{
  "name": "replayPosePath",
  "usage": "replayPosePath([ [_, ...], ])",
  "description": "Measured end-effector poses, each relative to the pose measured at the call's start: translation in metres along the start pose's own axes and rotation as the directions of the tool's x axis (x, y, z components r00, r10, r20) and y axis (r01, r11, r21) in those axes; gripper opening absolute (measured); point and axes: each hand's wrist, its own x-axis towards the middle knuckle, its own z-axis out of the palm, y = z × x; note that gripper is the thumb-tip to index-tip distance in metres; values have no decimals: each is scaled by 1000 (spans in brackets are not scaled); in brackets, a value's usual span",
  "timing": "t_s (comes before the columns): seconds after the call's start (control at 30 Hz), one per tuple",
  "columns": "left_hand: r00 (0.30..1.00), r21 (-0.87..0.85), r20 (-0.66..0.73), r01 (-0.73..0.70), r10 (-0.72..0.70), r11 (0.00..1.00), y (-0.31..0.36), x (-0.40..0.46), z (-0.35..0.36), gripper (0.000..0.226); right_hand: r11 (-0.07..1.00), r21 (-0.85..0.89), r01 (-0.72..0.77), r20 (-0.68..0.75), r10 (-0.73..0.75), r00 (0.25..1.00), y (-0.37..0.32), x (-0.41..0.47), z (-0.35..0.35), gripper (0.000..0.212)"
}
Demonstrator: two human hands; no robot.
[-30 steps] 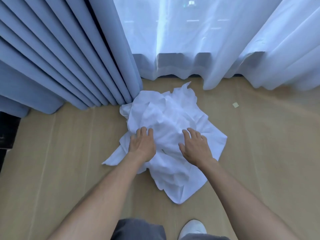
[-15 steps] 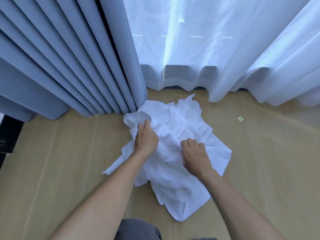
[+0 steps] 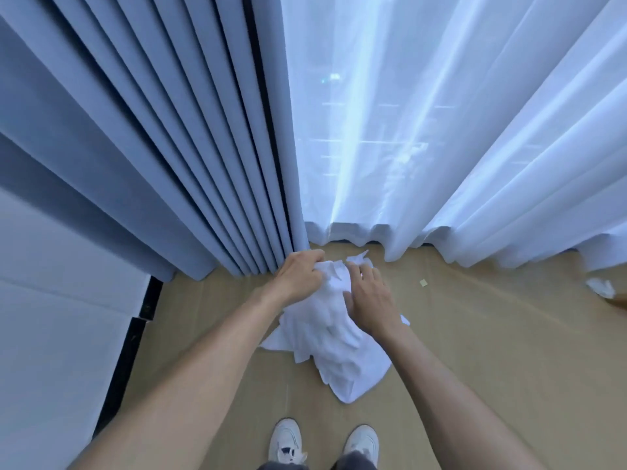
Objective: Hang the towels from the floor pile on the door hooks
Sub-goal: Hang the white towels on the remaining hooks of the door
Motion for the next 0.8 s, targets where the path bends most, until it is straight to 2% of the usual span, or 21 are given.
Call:
replayPosePath([
  [0.1, 1000, -2, 18, -13, 13, 1000, 48, -47, -72, 21, 989, 82, 124, -56, -119, 991, -35, -2, -93, 62],
  [0.23, 997, -2, -37, -73, 73, 997, 108, -110, -163, 22, 975, 67, 213, 53, -217, 975, -84, -5, -188, 52],
  [0.4, 969, 53, -183, -160, 167, 986, 156, -193, -254, 22, 954, 117, 274, 14, -278, 961, -142, -15, -259, 51],
  [0.5, 940, 101, -295, -149, 173, 984, 164, -244, -294, 26, 925, 187, 332, 56, -348, 936, -179, -16, -281, 37],
  [0.6, 897, 115, -422, -88, 129, 989, 162, -296, -322, 24, 865, 241, 439, 129, -477, 869, -222, -24, -293, 6],
  [0.63, 879, 118, -465, -55, 104, 991, 158, -312, -328, 24, 840, 263, 475, 135, -520, 844, -236, -30, -296, 2],
  [0.73, 808, 151, -590, 119, -8, 981, 131, -359, -343, 22, 803, 307, 511, 163, -574, 803, -276, -50, -300, 13],
  [0.8, 743, 176, -656, 323, -134, 930, 107, -393, -344, 20, 779, 300, 551, 180, -614, 769, -301, -61, -302, 11],
])
